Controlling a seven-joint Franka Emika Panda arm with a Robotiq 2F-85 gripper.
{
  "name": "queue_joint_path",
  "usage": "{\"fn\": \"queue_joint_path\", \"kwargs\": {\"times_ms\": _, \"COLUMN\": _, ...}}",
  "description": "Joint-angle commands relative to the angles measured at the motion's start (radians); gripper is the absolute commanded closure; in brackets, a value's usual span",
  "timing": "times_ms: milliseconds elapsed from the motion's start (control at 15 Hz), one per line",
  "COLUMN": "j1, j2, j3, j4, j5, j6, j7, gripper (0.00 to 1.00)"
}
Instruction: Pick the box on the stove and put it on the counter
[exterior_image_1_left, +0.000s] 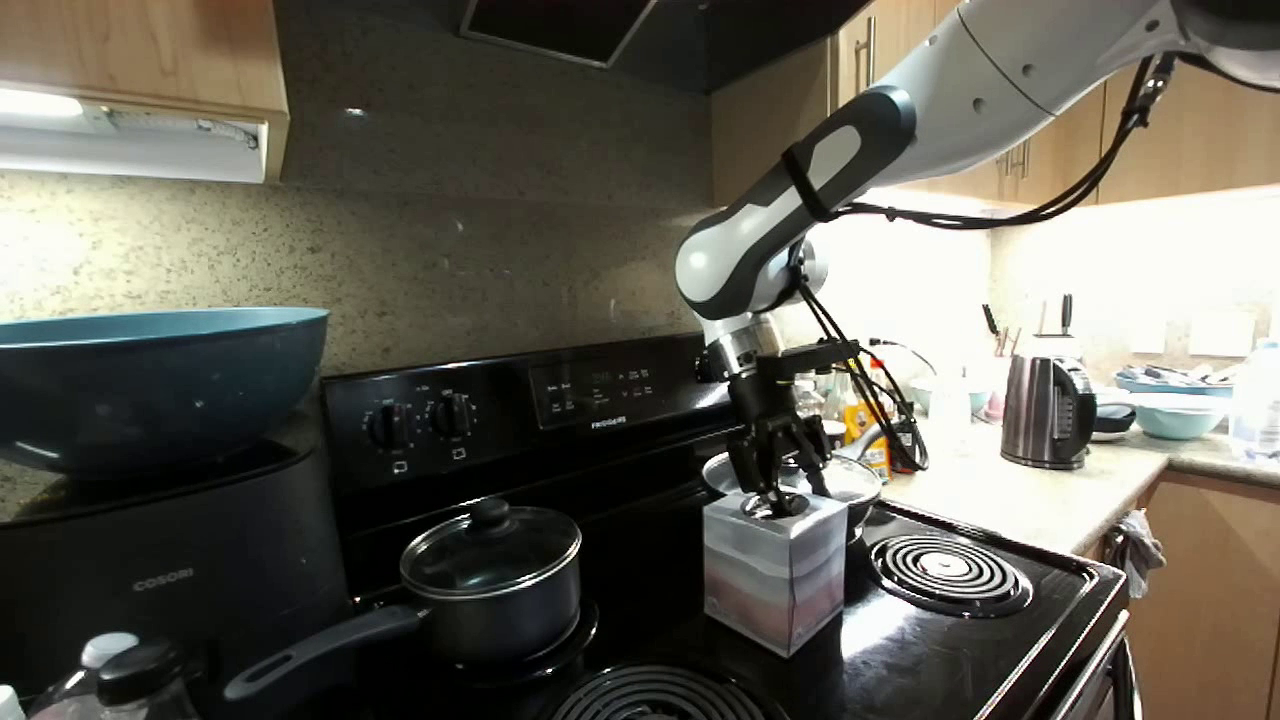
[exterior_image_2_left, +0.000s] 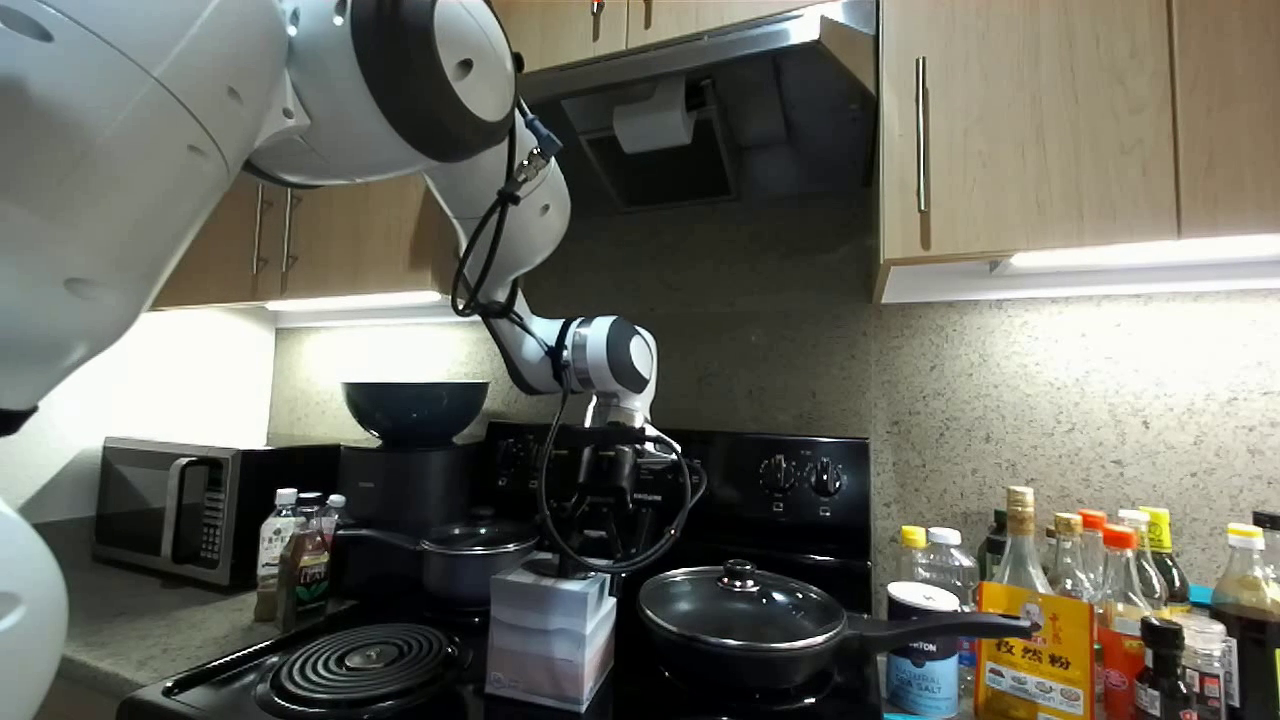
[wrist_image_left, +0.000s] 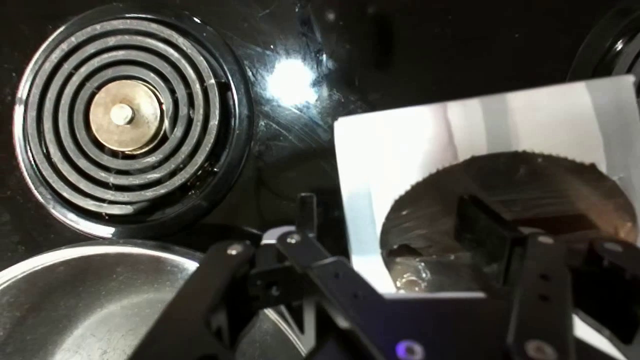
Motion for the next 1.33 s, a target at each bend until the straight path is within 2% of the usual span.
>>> {"fn": "queue_joint_path", "kwargs": {"times_ms": 0, "j1": 0.003, "j2": 0.039, "j3": -0.012, "j4": 0.063, "j5": 0.005, "j6": -0.056, "j7": 0.040, "gripper": 0.58}}
{"fn": "queue_joint_path", "kwargs": {"times_ms": 200, "j1": -0.003, "j2": 0.048, "j3": -0.015, "j4": 0.091, "j5": 0.019, "j6": -0.085, "j7": 0.046, "gripper": 0.78}}
{"fn": "queue_joint_path", "kwargs": {"times_ms": 400, "j1": -0.009, "j2": 0.057, "j3": -0.020, "j4": 0.116, "j5": 0.030, "j6": -0.111, "j7": 0.045, "gripper": 0.95}}
{"fn": "queue_joint_path", "kwargs": {"times_ms": 467, "j1": -0.011, "j2": 0.057, "j3": -0.022, "j4": 0.120, "j5": 0.032, "j6": -0.115, "j7": 0.044, "gripper": 0.98}}
{"fn": "queue_joint_path", "kwargs": {"times_ms": 867, "j1": -0.019, "j2": -0.001, "j3": -0.034, "j4": 0.096, "j5": 0.058, "j6": -0.117, "j7": 0.059, "gripper": 0.96}}
{"fn": "queue_joint_path", "kwargs": {"times_ms": 1267, "j1": -0.053, "j2": -0.154, "j3": -0.095, "j4": 0.036, "j5": 0.046, "j6": -0.110, "j7": 0.134, "gripper": 0.96}}
